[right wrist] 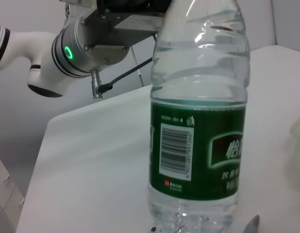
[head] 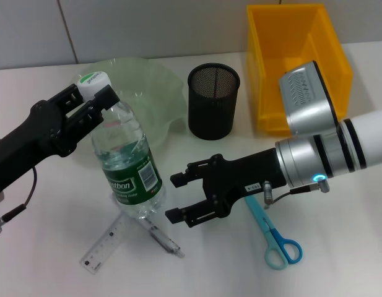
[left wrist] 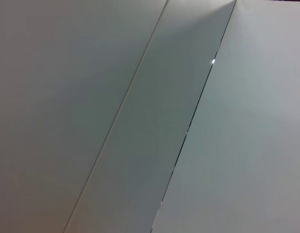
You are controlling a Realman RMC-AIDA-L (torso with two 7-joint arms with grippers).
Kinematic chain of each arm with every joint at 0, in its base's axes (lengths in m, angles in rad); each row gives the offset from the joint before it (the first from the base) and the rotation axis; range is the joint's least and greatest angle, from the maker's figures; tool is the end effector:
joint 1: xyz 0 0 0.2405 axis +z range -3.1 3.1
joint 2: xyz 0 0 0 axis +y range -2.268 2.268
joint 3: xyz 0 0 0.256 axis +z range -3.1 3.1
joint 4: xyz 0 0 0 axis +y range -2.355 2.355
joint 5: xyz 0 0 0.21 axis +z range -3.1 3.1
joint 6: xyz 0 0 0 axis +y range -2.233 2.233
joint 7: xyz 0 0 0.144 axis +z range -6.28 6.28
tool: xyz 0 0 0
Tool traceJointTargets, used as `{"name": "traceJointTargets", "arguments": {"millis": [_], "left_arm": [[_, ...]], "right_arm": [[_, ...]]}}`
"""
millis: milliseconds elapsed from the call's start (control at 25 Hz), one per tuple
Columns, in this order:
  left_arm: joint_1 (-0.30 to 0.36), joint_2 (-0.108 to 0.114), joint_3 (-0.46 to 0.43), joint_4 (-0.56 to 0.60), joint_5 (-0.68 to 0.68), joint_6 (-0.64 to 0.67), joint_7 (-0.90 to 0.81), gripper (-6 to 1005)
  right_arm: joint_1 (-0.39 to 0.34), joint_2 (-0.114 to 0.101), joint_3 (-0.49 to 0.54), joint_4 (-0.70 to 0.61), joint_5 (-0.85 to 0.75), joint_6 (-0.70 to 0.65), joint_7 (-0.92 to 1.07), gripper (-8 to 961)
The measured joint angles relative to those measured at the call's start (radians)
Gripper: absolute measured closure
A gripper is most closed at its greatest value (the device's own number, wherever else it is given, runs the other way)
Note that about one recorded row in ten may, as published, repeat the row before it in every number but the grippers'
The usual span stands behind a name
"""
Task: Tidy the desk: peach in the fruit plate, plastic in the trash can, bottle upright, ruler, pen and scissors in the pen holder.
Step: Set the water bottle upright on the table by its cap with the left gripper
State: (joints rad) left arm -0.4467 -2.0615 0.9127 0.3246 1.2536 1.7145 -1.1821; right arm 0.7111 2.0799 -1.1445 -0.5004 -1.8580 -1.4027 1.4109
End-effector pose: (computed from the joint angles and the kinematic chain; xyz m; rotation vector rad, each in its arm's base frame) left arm -0.2454 0.2993 0.0028 -2.3198 -0.6568 -1.4918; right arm 0.2015 0.3404 -0.0742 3.0656 -0.4617 -0.5062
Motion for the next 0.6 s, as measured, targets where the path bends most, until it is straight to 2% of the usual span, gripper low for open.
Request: {"name": "traceJointTargets", "arguments": {"millis": [360,600], "left_arm": [[0.049,0.001,-0.008,0.094,0.003,0.004,0.026,543],[0.077,0.01,-0.033,0.103,0.004,0.004,0.106,542]], "right_arm": [[-0.047,0.004,0.013,-0.024,0.014,0.0,-0.056,180],[-0.055,0.005,0.014,-0.021,0.022,0.003,-0.078,180]]}}
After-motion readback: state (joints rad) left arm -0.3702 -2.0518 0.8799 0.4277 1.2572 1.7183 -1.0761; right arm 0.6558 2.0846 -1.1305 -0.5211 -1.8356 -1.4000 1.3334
